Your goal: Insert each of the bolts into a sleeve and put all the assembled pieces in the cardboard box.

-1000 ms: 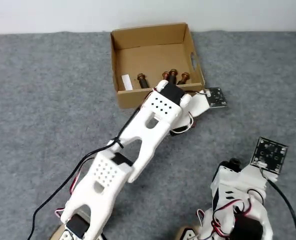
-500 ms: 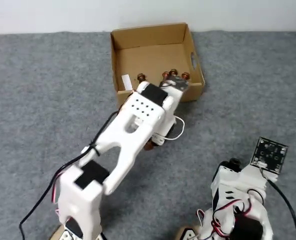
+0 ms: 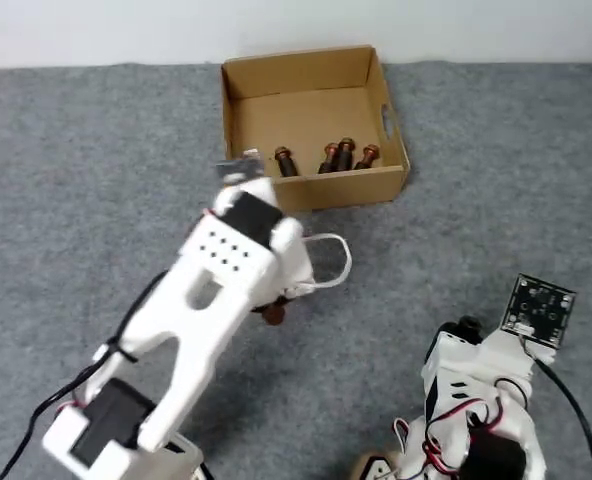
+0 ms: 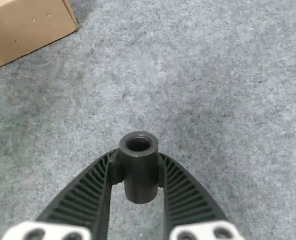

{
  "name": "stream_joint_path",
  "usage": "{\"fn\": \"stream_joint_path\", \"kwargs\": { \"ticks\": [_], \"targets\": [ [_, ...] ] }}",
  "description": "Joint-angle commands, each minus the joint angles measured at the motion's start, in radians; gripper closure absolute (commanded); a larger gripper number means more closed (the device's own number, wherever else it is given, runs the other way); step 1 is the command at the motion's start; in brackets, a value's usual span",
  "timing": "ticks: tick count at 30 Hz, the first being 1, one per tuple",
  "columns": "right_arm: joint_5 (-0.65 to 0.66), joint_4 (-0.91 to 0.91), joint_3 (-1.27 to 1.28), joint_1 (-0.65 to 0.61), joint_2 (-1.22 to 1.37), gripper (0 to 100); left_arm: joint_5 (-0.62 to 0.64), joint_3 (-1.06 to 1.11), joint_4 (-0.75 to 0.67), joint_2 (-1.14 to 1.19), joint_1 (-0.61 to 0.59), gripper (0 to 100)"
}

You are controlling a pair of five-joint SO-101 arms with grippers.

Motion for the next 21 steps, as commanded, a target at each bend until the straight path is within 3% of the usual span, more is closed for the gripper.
{"fn": "stream_joint_path", "kwargs": {
  "ticks": [1, 12, 15, 18, 21],
  "targets": [
    [0.008, -0.024, 0.0, 0.01, 0.005, 99.0, 0.144, -0.001, -0.018, -0.078, -0.098, 99],
    [0.008, -0.024, 0.0, 0.01, 0.005, 99.0, 0.48, 0.058, -0.077, -0.075, -0.318, 99],
    [0.008, -0.024, 0.0, 0.01, 0.005, 99.0, 0.489, 0.077, -0.103, -0.075, -0.328, 95],
    [0.008, -0.024, 0.0, 0.01, 0.005, 99.0, 0.482, 0.079, -0.101, -0.077, -0.324, 83],
    [0.008, -0.024, 0.0, 0.012, 0.005, 99.0, 0.39, 0.082, -0.098, -0.083, -0.324, 77]
  ]
}}
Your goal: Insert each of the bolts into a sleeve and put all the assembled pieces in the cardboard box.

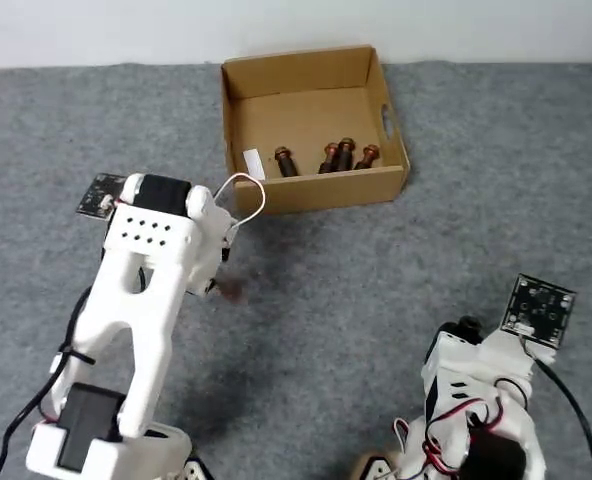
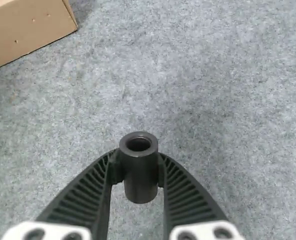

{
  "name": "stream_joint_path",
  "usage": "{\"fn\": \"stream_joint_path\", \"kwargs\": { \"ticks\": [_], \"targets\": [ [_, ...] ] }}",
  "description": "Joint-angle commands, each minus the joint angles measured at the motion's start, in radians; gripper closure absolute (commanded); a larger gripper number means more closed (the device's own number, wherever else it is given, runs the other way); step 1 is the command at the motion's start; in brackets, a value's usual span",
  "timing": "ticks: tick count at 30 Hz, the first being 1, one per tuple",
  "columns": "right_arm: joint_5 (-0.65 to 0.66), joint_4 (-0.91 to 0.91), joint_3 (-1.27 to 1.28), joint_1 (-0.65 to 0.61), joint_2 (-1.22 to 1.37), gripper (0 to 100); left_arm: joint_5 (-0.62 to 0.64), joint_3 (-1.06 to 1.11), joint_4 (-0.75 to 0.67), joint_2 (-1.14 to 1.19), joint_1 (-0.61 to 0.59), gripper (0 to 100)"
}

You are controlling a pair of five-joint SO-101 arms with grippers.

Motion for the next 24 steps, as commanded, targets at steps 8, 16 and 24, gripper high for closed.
{"fn": "stream_joint_path", "kwargs": {
  "ticks": [8, 16, 24],
  "targets": [
    [0.009, -0.022, 0.0, 0.012, 0.005, 99.0, -0.454, -0.004, 0.064, -0.046, -0.015, 77],
    [0.009, -0.022, 0.0, 0.012, 0.005, 99.0, -1.274, -0.004, 0.071, -0.041, -0.095, 77],
    [0.011, -0.022, 0.002, 0.012, 0.005, 99.0, -2.176, 0.01, 0.012, 0.097, -0.11, 77]
  ]
}}
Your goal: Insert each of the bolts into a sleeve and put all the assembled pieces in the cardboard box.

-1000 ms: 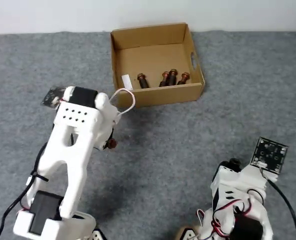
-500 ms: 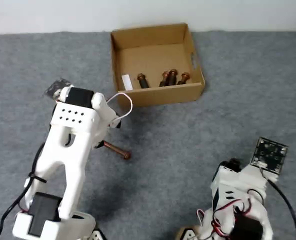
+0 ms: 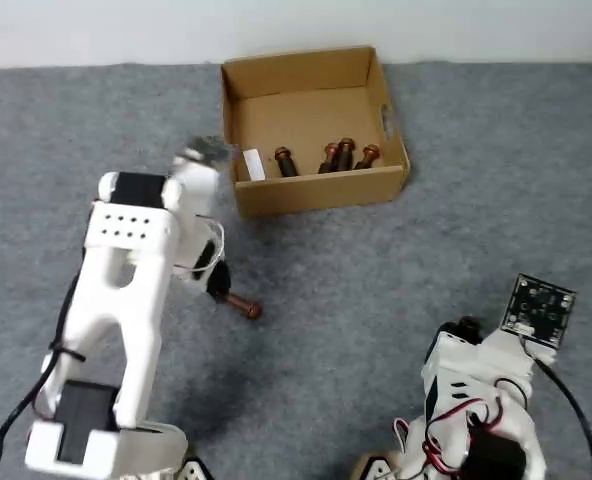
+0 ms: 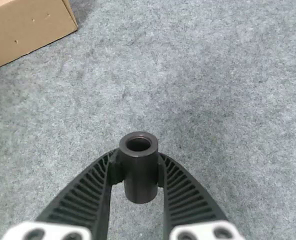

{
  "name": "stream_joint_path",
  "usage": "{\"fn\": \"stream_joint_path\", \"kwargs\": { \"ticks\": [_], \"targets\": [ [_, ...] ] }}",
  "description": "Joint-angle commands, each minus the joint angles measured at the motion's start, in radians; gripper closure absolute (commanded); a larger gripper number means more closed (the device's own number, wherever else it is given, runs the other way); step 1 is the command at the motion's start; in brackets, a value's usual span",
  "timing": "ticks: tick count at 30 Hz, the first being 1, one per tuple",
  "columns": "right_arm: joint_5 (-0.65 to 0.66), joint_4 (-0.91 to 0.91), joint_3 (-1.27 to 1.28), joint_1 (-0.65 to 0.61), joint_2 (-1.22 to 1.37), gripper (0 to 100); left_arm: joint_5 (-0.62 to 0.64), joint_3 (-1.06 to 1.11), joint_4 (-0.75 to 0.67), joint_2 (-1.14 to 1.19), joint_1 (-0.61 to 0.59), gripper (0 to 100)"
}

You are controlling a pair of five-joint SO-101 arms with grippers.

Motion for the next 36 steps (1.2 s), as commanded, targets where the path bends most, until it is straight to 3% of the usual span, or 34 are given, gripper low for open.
{"fn": "stream_joint_path", "kwargs": {
  "ticks": [1, 7, 9, 15, 21, 30, 36],
  "targets": [
    [0.011, -0.022, 0.002, 0.012, 0.005, 99.0, -0.388, -0.005, -0.048, 0.074, -0.005, 78],
    [0.011, -0.022, 0.003, 0.012, 0.005, 99.0, -0.743, -0.007, -0.15, 0.193, -0.008, 83],
    [0.011, -0.022, 0.003, 0.012, 0.005, 99.0, -0.796, -0.007, -0.199, 0.206, -0.002, 83],
    [0.011, -0.022, 0.003, 0.012, 0.005, 99.0, -0.806, -0.005, -0.315, 0.21, 0.035, 83],
    [0.011, -0.022, 0.003, 0.012, 0.005, 99.0, -0.806, -0.008, -0.316, 0.269, 0.109, 77],
    [0.011, -0.022, 0.003, 0.012, 0.005, 99.0, -0.801, -0.128, -0.324, 0.45, 0.123, 77],
    [0.011, -0.022, 0.003, 0.012, 0.005, 99.0, -0.799, -0.142, -0.325, 0.519, 0.175, 84]
  ]
}}
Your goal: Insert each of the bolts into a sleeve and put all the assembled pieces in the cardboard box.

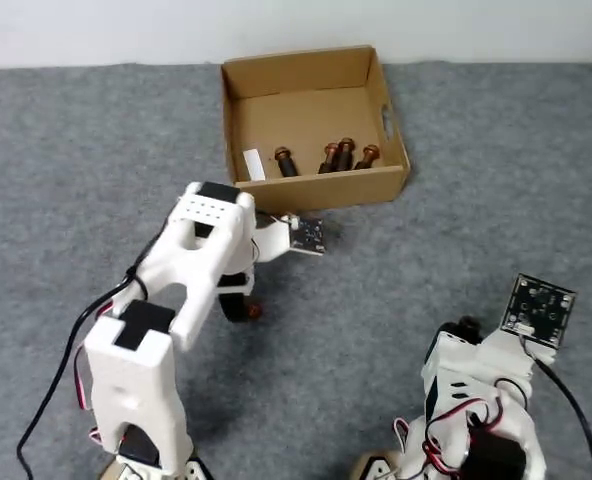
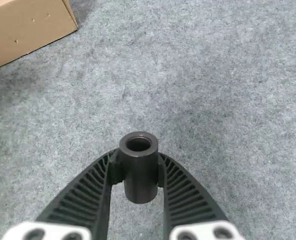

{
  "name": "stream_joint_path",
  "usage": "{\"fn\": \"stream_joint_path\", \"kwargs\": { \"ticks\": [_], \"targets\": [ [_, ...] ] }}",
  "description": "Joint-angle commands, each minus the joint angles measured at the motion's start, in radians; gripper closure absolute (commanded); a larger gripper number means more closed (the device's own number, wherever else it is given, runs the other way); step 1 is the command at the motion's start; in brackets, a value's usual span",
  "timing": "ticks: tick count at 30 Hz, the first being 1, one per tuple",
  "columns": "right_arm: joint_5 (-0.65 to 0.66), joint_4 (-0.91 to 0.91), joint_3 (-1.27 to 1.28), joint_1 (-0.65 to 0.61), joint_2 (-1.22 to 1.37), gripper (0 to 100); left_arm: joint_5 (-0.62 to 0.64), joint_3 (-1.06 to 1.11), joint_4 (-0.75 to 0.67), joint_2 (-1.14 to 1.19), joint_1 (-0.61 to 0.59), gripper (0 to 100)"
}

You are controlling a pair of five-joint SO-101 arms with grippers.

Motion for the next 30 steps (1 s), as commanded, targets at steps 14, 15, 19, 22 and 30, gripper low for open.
{"fn": "stream_joint_path", "kwargs": {
  "ticks": [14, 15, 19, 22, 30],
  "targets": [
    [0.011, -0.024, 0.003, 0.012, 0.005, 99.0, 0.0, -0.039, 0.153, -0.051, 0.043, 99],
    [0.011, -0.024, 0.003, 0.012, 0.004, 99.0, 0.011, -0.038, 0.183, -0.08, 0.043, 99],
    [0.011, -0.016, -0.003, 0.005, -0.007, 99.0, 0.15, -0.019, 0.242, -0.245, 0.043, 99],
    [0.011, -0.015, -0.003, 0.005, -0.079, 99.0, 0.252, 0.061, 0.244, -0.41, 0.049, 99],
    [0.006, -0.001, -0.021, -0.107, -0.104, 99.0, 0.778, 0.249, 0.213, -0.778, 0.038, 99]
  ]
}}
